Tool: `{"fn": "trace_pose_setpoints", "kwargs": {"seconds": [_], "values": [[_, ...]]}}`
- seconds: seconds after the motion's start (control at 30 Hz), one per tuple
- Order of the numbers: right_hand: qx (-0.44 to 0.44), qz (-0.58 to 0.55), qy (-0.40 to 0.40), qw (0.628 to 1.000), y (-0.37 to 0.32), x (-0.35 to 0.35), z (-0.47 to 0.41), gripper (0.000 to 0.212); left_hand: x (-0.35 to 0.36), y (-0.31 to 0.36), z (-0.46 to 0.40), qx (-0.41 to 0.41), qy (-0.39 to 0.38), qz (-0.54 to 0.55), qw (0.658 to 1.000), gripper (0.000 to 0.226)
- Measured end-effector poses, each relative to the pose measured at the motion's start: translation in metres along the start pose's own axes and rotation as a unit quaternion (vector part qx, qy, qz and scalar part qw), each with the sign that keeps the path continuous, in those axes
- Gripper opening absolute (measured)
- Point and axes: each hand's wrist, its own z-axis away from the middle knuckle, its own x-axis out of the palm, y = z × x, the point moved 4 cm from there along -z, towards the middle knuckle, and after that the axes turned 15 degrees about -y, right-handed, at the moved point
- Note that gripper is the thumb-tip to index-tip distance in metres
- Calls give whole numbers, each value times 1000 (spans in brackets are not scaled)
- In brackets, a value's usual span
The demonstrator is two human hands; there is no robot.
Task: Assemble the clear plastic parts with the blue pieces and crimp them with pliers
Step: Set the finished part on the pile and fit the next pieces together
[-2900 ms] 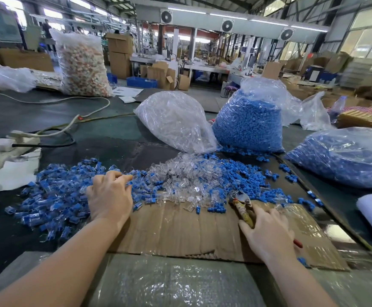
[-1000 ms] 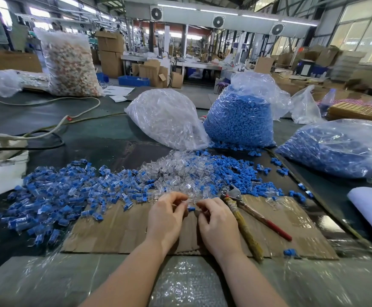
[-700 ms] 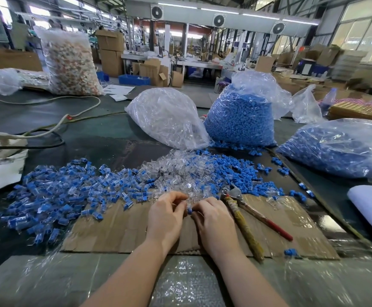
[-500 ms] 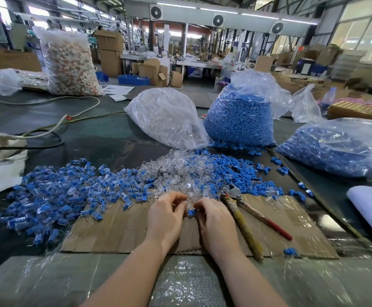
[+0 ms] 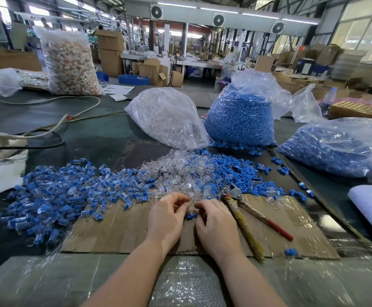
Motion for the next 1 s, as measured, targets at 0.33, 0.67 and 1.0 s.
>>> {"fn": "trace_pose_setpoints", "kwargs": {"seconds": [0.33, 0.67, 1.0], "values": [[-34, 48, -5, 998, -6, 1, 0, 18, -1, -1, 0, -6, 8, 13, 1000, 13], [-26, 5, 23, 999, -1, -1, 3, 18, 0, -1, 1, -2, 6, 19, 1000, 16], [-1, -182, 69, 981, 5, -10, 6, 4, 0, -1, 0, -7, 3, 51, 999, 24]]}}
